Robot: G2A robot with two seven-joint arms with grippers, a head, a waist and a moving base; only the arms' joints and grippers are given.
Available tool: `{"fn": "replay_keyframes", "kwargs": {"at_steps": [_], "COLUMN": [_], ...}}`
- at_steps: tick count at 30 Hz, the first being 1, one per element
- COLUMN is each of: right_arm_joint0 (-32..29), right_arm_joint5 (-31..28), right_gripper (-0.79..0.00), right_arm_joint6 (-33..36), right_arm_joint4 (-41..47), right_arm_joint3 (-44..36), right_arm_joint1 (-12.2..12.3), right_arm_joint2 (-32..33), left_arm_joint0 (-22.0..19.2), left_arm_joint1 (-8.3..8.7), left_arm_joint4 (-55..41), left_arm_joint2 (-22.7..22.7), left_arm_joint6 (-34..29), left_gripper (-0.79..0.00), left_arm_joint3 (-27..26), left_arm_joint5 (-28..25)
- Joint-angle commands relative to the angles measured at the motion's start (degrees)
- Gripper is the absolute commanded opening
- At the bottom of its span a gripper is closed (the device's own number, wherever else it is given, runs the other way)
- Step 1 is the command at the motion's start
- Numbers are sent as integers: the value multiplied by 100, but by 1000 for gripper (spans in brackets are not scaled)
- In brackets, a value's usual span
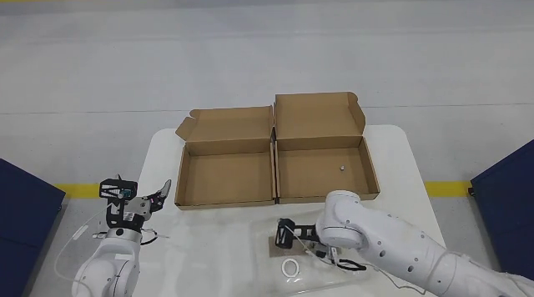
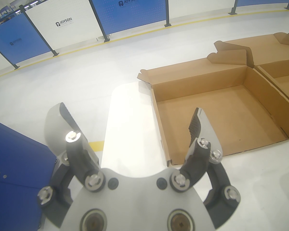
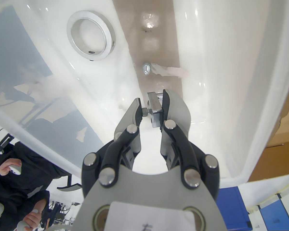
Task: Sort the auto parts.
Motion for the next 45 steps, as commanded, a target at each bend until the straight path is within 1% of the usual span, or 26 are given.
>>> {"fn": "replay_keyframes", "kwargs": {"at_steps": [1, 5, 15, 18, 21, 24, 28, 33, 35, 40, 45], "right_arm_joint0": [-132, -420, -420, -496, -468, -522, -733, -1042, -1151, -1403, -1403], "right_arm_joint5": [-43, -120, -120, -107, -86, -233, -584, -1165, -1230, -1400, -1400], "right_gripper": [-785, -785, -785, -785, -785, -785, -785, -785, -785, -785, -785], "right_arm_joint6": [-77, -266, -266, -574, -789, -930, -1041, -1041, -1043, -1212, -1212], "right_arm_joint4": [130, 406, 406, 569, 1152, 1863, 2869, 3973, 4181, 5019, 5019], "right_arm_joint3": [-118, -364, -364, -155, 97, 306, 523, 693, 680, 678, 678], "right_arm_joint1": [118, 326, 326, 311, 331, 406, 549, 726, 791, 938, 938], "right_arm_joint2": [274, 775, 775, 797, 1065, 1437, 1978, 2591, 2741, 2980, 2980], "left_arm_joint0": [0, 0, 0, 0, 0, 0, 0, 0, 0, 0, 0], "left_arm_joint1": [0, 0, 0, 0, 0, 0, 0, 0, 0, 0, 0], "left_arm_joint4": [0, 0, 0, 0, 0, 0, 0, 0, 0, 0, 0], "left_arm_joint2": [0, 0, 0, 0, 0, 0, 0, 0, 0, 0, 0], "left_arm_joint6": [0, 0, 0, 0, 0, 0, 0, 0, 0, 0, 0], "left_gripper": [0, 0, 0, 0, 0, 0, 0, 0, 0, 0, 0], "left_arm_joint3": [0, 0, 0, 0, 0, 0, 0, 0, 0, 0, 0], "left_arm_joint5": [0, 0, 0, 0, 0, 0, 0, 0, 0, 0, 0]}}
